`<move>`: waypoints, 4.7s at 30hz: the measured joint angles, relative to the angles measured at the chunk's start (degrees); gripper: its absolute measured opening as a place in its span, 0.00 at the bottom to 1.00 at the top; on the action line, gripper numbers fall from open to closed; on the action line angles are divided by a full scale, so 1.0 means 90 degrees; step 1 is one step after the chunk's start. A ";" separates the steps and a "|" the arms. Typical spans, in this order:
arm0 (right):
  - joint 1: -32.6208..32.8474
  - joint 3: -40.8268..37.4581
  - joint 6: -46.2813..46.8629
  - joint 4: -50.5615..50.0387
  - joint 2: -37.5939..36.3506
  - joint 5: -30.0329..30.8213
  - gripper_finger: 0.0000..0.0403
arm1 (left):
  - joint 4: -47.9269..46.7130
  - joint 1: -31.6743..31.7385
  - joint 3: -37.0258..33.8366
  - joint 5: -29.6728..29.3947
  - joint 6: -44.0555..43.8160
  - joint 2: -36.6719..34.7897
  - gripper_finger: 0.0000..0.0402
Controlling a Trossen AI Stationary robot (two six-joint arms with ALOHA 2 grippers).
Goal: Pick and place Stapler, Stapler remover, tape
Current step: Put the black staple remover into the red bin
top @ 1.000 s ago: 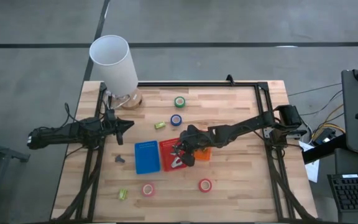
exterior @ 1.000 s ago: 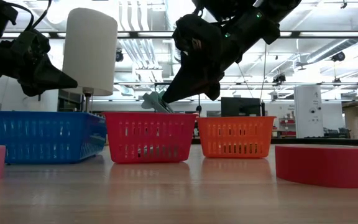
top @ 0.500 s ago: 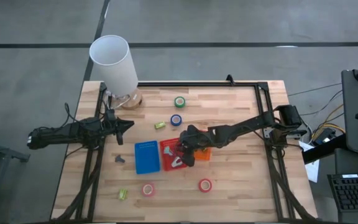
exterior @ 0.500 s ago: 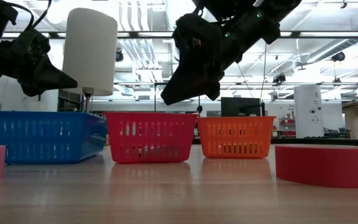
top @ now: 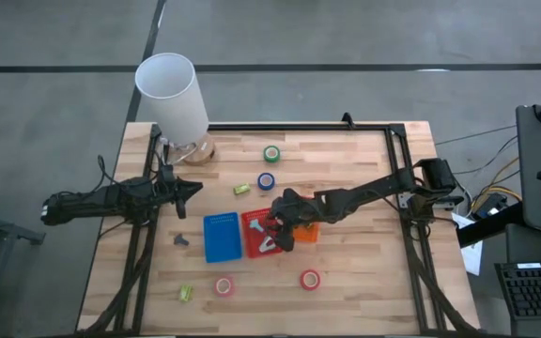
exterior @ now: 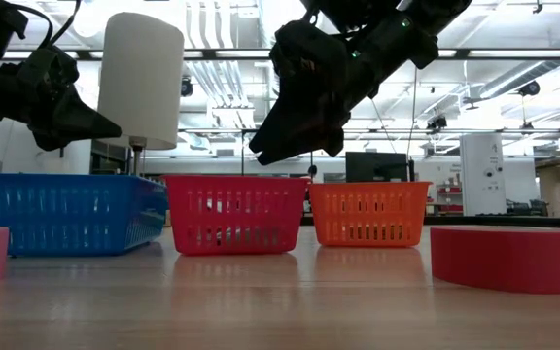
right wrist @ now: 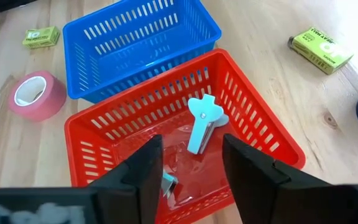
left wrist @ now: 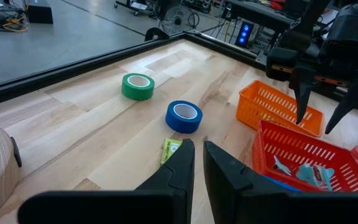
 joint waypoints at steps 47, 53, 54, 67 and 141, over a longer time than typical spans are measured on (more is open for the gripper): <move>0.0568 -0.0002 0.0051 -0.1358 -0.0678 -0.1336 0.30 | 0.0000 0.0002 0.0000 0.0002 0.0001 -0.0002 0.09; 0.0572 -0.0002 0.0028 -0.1352 -0.0678 -0.1336 0.31 | 0.0002 0.0002 0.0002 0.0000 -0.0002 -0.0002 0.09; 0.0568 -0.0002 0.0024 -0.1348 -0.0678 -0.1335 0.31 | 0.0000 0.0001 0.0002 0.0000 0.0000 -0.0002 0.09; 0.0629 0.0000 0.0002 -0.1294 -0.0678 -0.1331 0.31 | 0.0000 0.0000 0.0001 0.0000 0.0000 -0.0002 0.09; 0.2278 -0.5003 -0.1975 0.0515 -0.7702 0.2511 0.02 | 0.0000 0.0000 0.0001 0.0000 -0.0001 -0.0002 0.09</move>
